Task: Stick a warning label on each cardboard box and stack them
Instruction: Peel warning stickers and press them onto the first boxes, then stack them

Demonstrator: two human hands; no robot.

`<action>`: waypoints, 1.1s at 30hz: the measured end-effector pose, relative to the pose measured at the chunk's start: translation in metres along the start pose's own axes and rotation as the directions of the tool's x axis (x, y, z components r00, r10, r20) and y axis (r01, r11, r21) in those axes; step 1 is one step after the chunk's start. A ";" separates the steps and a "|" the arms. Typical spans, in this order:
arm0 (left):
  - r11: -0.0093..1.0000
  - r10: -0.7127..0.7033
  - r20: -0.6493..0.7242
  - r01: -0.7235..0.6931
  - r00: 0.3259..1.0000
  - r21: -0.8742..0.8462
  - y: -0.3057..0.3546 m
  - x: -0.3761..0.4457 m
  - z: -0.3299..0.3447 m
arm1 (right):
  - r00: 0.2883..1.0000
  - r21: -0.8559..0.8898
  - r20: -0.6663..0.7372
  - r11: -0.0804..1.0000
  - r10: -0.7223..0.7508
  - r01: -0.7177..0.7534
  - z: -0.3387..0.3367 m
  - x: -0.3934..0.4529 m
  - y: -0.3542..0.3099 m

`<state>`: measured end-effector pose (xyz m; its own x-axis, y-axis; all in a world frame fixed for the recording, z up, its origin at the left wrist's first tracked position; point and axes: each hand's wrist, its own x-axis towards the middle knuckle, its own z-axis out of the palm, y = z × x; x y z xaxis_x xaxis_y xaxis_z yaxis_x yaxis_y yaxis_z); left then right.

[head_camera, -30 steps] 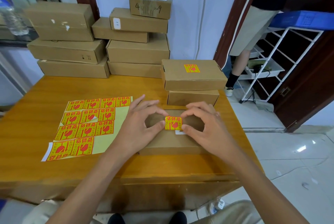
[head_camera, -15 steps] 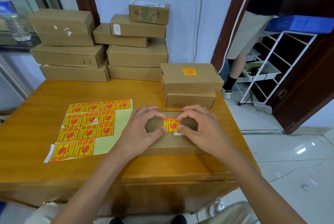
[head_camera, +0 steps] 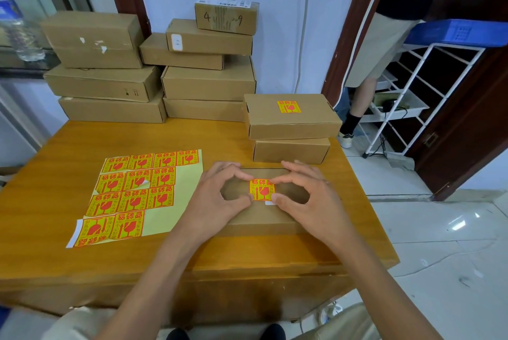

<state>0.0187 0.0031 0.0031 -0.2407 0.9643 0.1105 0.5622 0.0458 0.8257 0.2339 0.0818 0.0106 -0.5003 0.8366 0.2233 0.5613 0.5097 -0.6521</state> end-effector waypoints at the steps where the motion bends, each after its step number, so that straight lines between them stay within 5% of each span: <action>1: 1.000 0.004 -0.002 -0.004 1.000 -0.006 0.000 0.000 0.000 | 1.000 0.004 0.001 1.000 -0.004 0.004 0.000 0.000 0.001; 18: 0.991 0.058 0.039 -0.062 0.998 0.115 -0.009 0.007 0.001 | 0.996 -0.109 0.080 0.993 -0.040 0.048 -0.001 0.004 0.001; 33: 0.996 0.090 -0.006 -0.089 0.996 0.020 -0.005 -0.003 0.000 | 0.997 -0.108 0.061 0.992 -0.055 0.061 -0.003 -0.006 -0.001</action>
<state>0.0168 0.0001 -0.0018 -0.1938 0.9630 0.1870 0.5974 -0.0353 0.8011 0.2383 0.0764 0.0123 -0.5697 0.7936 0.2138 0.5975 0.5785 -0.5552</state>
